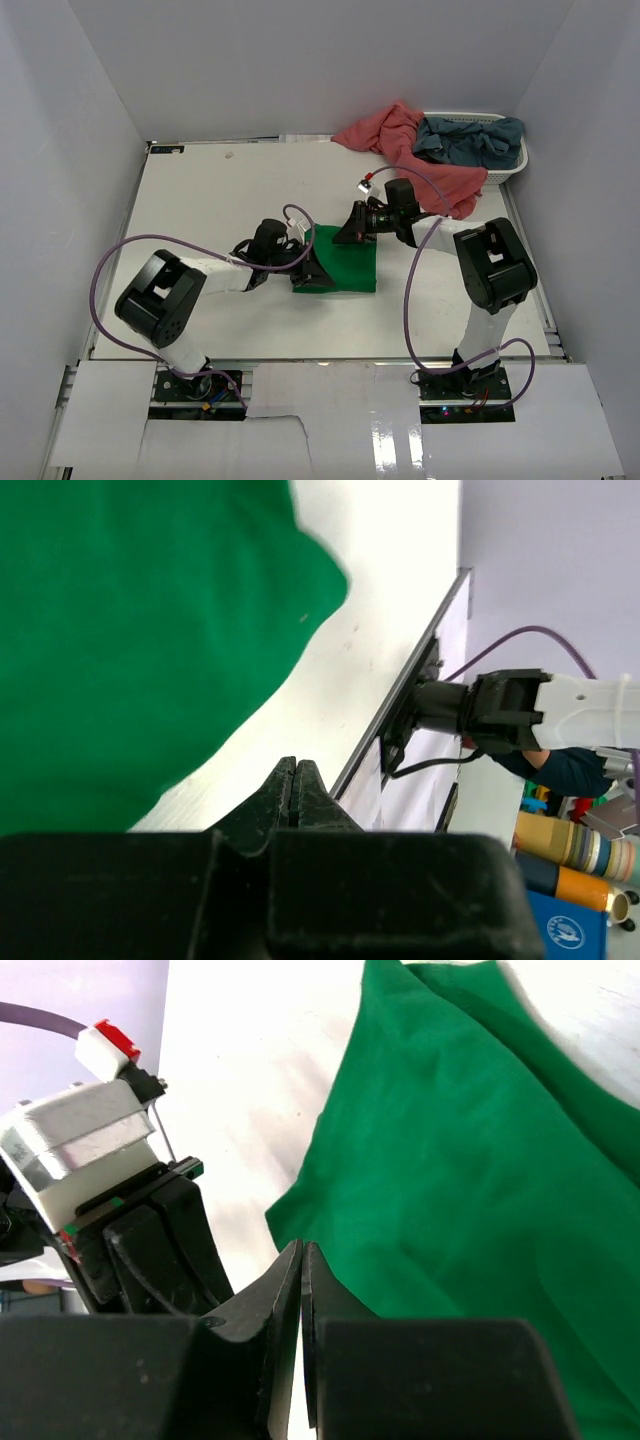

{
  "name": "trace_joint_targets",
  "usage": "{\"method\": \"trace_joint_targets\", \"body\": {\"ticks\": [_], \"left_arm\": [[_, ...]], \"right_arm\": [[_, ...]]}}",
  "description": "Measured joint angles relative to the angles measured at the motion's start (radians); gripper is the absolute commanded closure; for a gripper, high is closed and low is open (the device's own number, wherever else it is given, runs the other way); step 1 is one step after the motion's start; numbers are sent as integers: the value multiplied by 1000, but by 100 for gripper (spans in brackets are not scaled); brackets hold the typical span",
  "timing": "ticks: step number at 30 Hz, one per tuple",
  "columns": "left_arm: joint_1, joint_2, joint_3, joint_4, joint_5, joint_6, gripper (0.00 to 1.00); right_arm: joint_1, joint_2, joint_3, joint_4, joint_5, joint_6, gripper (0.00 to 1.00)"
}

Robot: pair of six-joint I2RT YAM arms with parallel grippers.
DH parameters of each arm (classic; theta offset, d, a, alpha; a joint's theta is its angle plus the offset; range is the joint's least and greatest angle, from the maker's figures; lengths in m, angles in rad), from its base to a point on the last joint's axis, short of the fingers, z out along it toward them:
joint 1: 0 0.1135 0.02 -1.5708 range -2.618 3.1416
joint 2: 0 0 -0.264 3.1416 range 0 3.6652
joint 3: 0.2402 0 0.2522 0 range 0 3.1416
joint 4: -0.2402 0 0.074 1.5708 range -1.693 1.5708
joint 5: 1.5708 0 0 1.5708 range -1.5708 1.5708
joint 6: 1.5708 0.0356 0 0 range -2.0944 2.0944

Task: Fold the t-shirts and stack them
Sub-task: Smooth out wrinkles on the folded tshirt

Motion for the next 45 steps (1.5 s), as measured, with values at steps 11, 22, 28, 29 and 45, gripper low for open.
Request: {"method": "trace_joint_targets", "body": {"ticks": [11,22,28,29,45], "left_arm": [[1,59,-4,250,27,-50,100],[-14,211,13,315,22,-50,100],[-20,259,18,317,-21,-27,100],[-22,263,22,312,-26,-22,100],[-49,261,36,285,-69,31,100]], "right_arm": [[0,14,-44,134,-48,89,92],[0,24,-95,141,-53,66,92],[0,45,-95,122,-45,34,92],[0,51,-95,120,-41,26,92],[0,168,-33,48,-18,-63,92]]}}
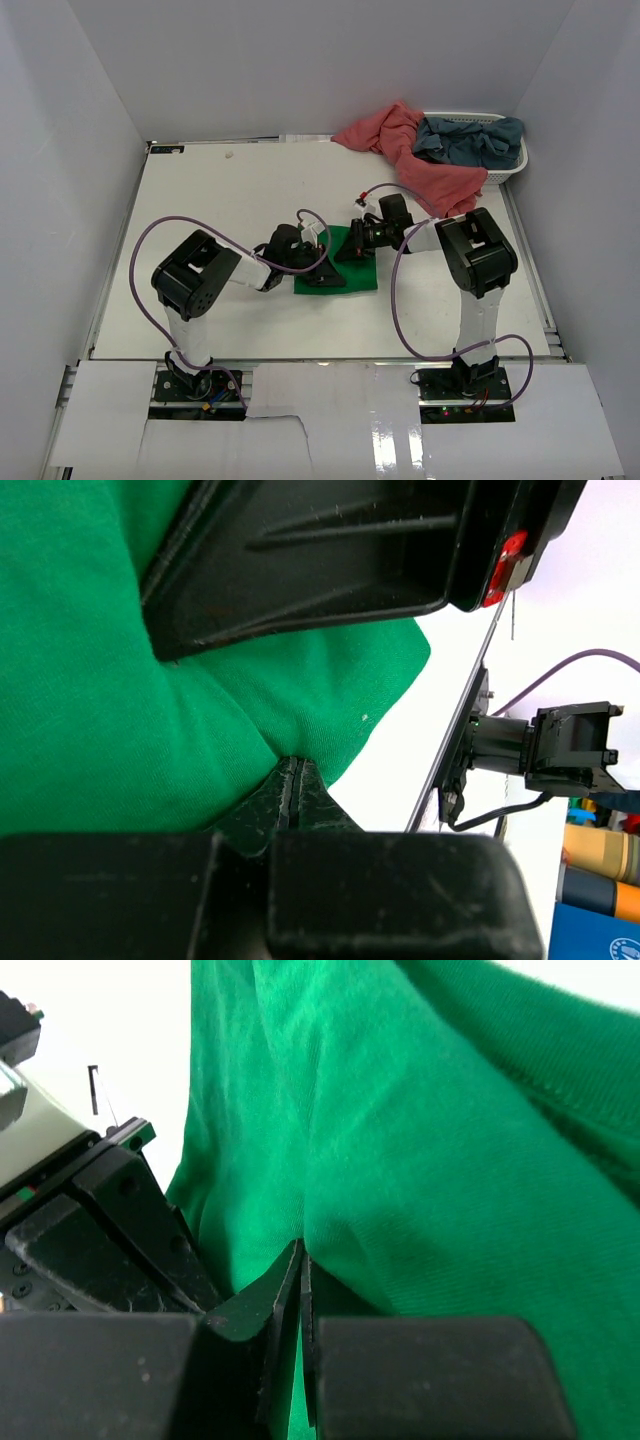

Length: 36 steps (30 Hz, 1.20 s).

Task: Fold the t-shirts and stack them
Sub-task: Smooth out wrinkles on the folded tshirt

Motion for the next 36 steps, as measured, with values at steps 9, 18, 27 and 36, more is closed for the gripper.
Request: {"method": "trace_joint_targets", "body": {"ticks": [9,18,27,36], "left_arm": [[-21,6,29,-35,-16,27,100],[-35,13,45,-44,-26,40,100],[-57,21,43,-86,-42,51,100],[-68,20,45,-100,-30,51,100]], "right_arm": [[-14,43,113,-74,43,-58,92],[-55,185,329,-153,15,-86,92],[-68,334,656,-287,29,-115,92],[-100,258,769,-383,87,-154,92]]}}
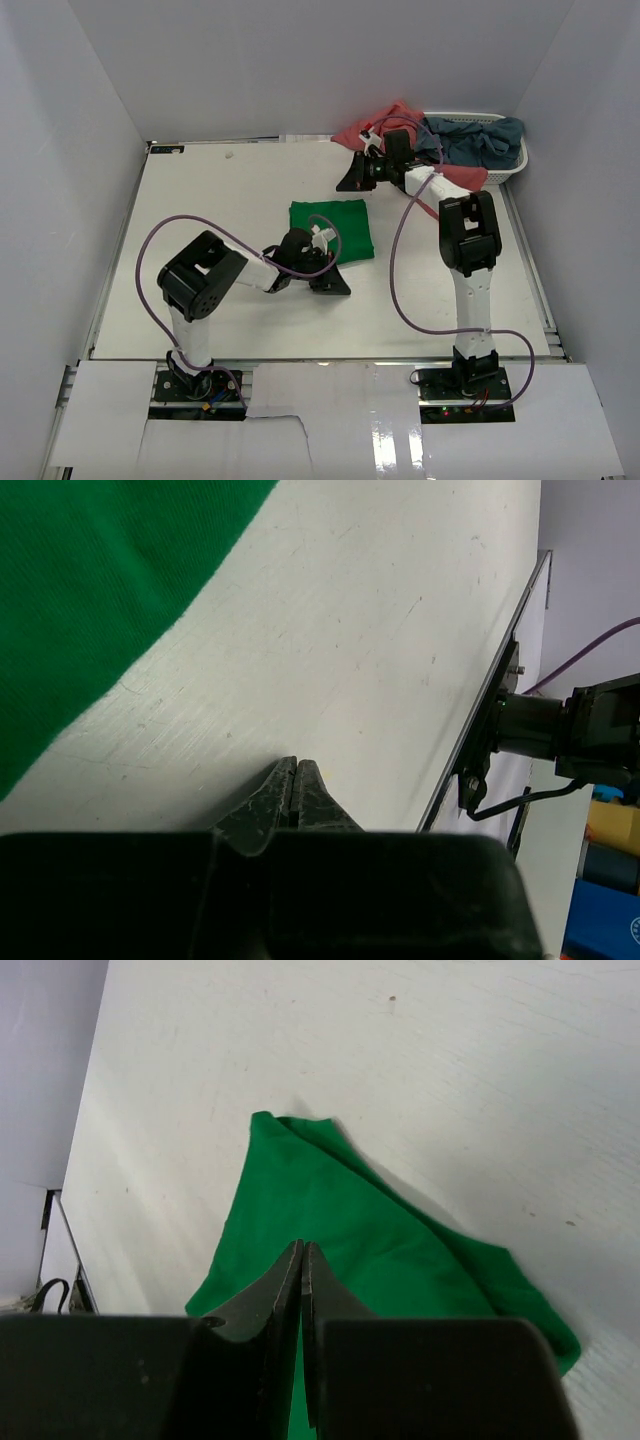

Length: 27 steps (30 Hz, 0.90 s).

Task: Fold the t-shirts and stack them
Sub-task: Smooth out wrinkles on the folded tshirt

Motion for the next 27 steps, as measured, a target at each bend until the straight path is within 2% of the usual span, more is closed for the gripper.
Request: {"method": "trace_joint_targets", "body": {"ticks": [3,9,11,15,20,27], "left_arm": [[-3,-20,0,-35,-11,2,100],[10,-158,45,-298,-116,55,100],[52,-202,98,-361,-121,71,100],[213,-253,238,-452,-101,111,100],[346,-207,344,-495,-92,166,100],[340,-12,344,-502,-10,172,100]], "right_arm": [[2,-55,-28,-14,4,-11,92],[5,-193,-161,-57,2,-34,92],[5,-241,-228,-70,2,-39,92],[5,-292,-329,-92,-15,-45,92],[5,-291,-383,-120,-54,-50,92],[10,-256,-393,-148,-91,-64,92]]}}
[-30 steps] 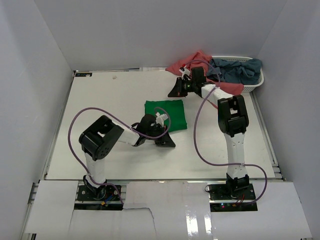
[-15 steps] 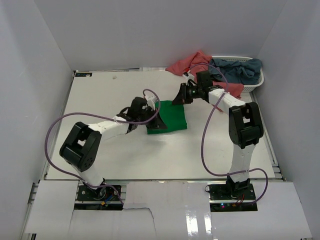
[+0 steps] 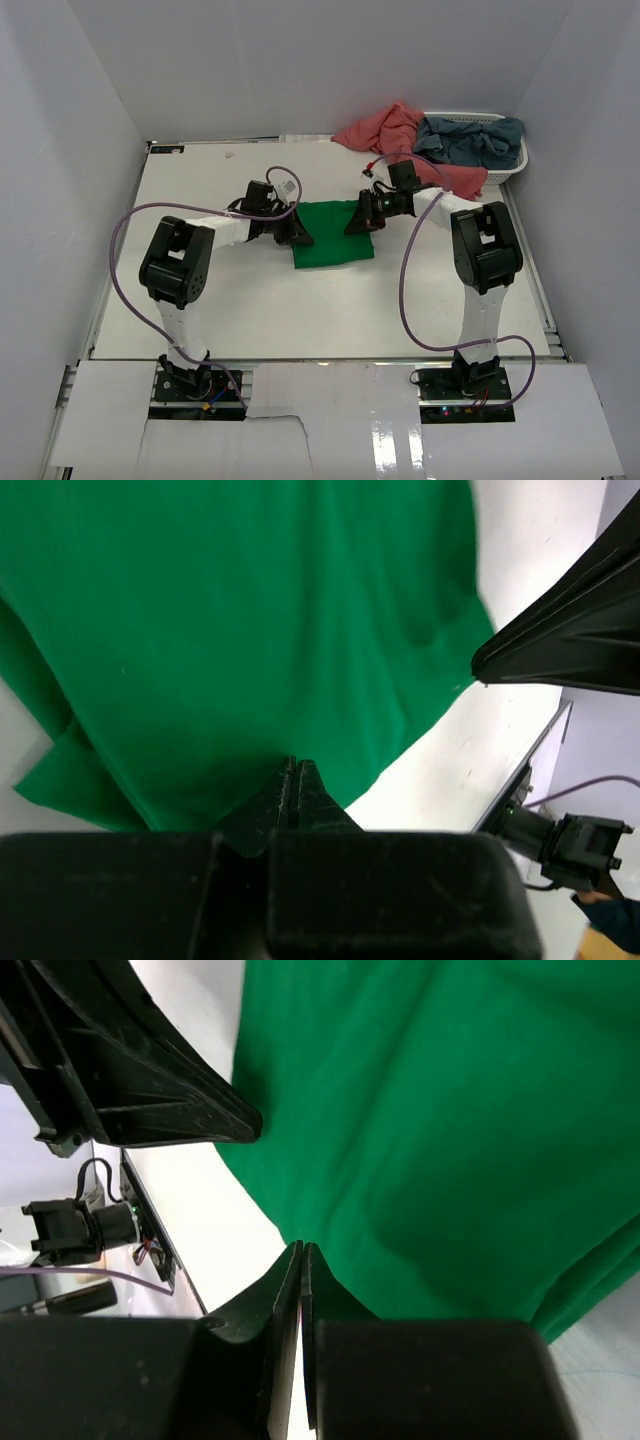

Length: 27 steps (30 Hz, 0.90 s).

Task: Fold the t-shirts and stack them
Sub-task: Smooth out wrinkles on the folded tshirt

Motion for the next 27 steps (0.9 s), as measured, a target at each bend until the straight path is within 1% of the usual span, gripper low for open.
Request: {"method": "trace_joint_targets", "body": {"ticks": [2,9,15,21,27], "left_arm": [[-8,21,-21,-2,10,-3,100],[-26,18,-66,4,20,-6,100],[-28,4,-71,-53,-21,16,100],[-30,1,-69,-88,-39,29,100],[-36,2,-63,-98,-44,31,100]], "right_arm": [[1,16,-11,-5,-8,-1,92],[1,45,-54,-50,-10,-14,92],[-21,49,-121,-75,29,-16,92],[-62,1,-177,-79,51,-19,92],[-69,-21,-195,-84,69,-23,91]]}}
